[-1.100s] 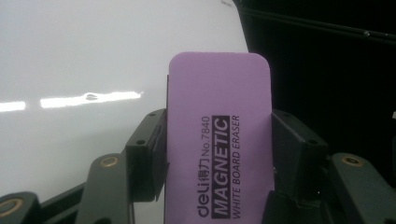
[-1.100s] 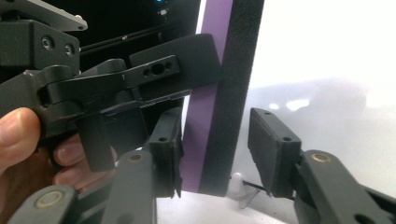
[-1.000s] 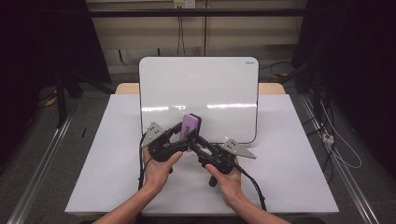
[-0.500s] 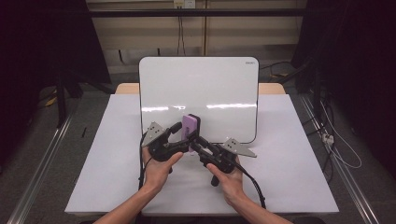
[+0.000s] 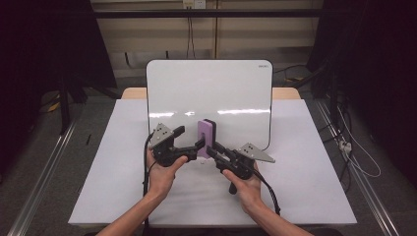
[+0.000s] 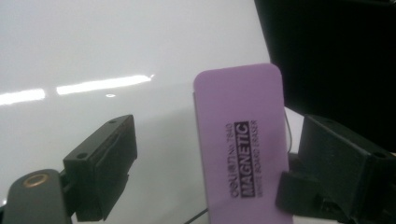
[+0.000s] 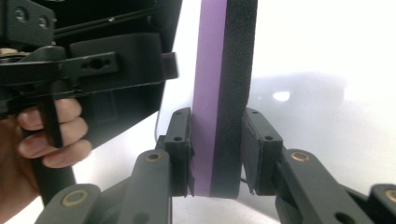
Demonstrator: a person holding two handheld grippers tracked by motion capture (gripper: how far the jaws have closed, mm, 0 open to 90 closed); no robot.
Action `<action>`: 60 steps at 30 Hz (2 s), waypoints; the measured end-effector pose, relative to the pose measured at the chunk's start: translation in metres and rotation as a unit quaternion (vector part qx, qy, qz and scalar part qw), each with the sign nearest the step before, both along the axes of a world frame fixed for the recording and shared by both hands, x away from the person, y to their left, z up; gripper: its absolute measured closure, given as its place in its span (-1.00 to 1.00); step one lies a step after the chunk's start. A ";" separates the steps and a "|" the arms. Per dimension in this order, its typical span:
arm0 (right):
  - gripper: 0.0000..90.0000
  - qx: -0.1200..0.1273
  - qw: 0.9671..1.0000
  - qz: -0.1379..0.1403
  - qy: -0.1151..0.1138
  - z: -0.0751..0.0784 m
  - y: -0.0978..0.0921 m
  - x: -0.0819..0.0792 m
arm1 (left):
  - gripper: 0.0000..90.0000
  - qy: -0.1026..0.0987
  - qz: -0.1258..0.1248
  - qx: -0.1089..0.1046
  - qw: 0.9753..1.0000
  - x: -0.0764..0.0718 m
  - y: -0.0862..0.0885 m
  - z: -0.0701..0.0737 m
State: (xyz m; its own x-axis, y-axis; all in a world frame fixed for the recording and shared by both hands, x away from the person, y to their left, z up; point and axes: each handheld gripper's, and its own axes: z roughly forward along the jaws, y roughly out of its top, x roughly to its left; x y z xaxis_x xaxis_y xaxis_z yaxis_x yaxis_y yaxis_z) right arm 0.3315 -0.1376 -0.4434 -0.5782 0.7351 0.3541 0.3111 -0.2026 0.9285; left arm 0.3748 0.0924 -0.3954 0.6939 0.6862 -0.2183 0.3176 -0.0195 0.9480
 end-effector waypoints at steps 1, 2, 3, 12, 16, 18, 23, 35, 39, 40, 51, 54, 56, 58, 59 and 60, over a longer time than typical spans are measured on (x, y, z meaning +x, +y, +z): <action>0.48 -0.004 1.000 -0.001 -0.001 0.000 -0.001 0.000 | -0.77 -0.002 -0.001 0.004 1.000 0.000 0.000 0.000; 0.48 -0.010 1.000 -0.002 -0.002 0.000 -0.002 0.001 | -0.80 -0.004 0.000 0.012 1.000 0.000 0.000 0.000; 0.48 -0.015 1.000 -0.004 -0.003 0.000 -0.003 0.001 | -0.83 -0.004 0.000 0.012 1.000 0.000 0.000 0.000; 0.48 -0.045 0.999 -0.023 -0.013 0.003 -0.020 0.003 | -0.86 -0.030 -0.017 0.042 0.999 -0.001 -0.001 0.006; 0.48 -0.065 0.997 -0.028 -0.025 0.007 -0.026 0.002 | -0.86 -0.029 -0.016 0.059 0.998 -0.001 0.000 0.005; 0.48 -0.083 0.995 -0.036 -0.038 0.010 -0.029 0.002 | -0.86 -0.024 -0.013 0.066 0.997 0.000 0.002 0.004; 0.49 -0.111 0.991 -0.052 -0.058 0.020 -0.042 0.003 | -0.83 -0.017 -0.020 0.085 0.996 0.002 0.010 0.003; 0.49 -0.178 0.980 -0.073 -0.055 0.031 -0.068 -0.003 | -0.83 0.008 0.003 0.096 0.995 0.003 0.039 -0.004; 0.49 -0.188 0.978 -0.079 -0.051 0.034 -0.077 -0.005 | -0.84 0.015 0.020 0.085 0.996 0.002 0.052 -0.007; 0.49 -0.190 0.977 -0.080 -0.048 0.034 -0.079 -0.006 | -0.84 0.016 0.025 0.085 0.996 0.002 0.055 -0.008; 0.49 -0.206 0.972 -0.101 -0.044 0.039 -0.095 -0.010 | -0.86 0.031 0.030 0.073 0.996 -0.010 0.082 -0.012; 0.49 -0.219 0.970 -0.101 -0.044 0.039 -0.098 -0.011 | -0.85 0.030 0.042 0.084 0.995 -0.014 0.090 -0.014; 0.49 -0.224 0.969 -0.101 -0.041 0.039 -0.100 -0.011 | -0.85 0.032 0.041 0.093 0.994 -0.017 0.094 -0.015; 0.49 -0.234 0.966 -0.100 -0.038 0.039 -0.102 -0.011 | -0.85 0.029 0.046 0.106 0.993 -0.020 0.098 -0.017; 0.49 -0.236 0.966 -0.103 -0.036 0.038 -0.103 -0.011 | -0.86 0.025 0.050 0.116 0.992 -0.022 0.099 -0.019; 0.49 -0.239 0.965 -0.104 -0.034 0.038 -0.105 -0.011 | -0.87 0.023 0.048 0.130 0.990 -0.022 0.099 -0.022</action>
State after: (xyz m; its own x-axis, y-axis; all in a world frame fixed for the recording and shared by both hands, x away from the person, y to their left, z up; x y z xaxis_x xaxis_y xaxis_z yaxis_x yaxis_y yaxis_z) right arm 0.3204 -0.2424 -0.4052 -0.4113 0.9074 -0.0869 0.2450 0.2018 0.9483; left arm 0.3523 0.1911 -0.4170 0.6162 0.7857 -0.0552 0.3729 -0.2293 0.8991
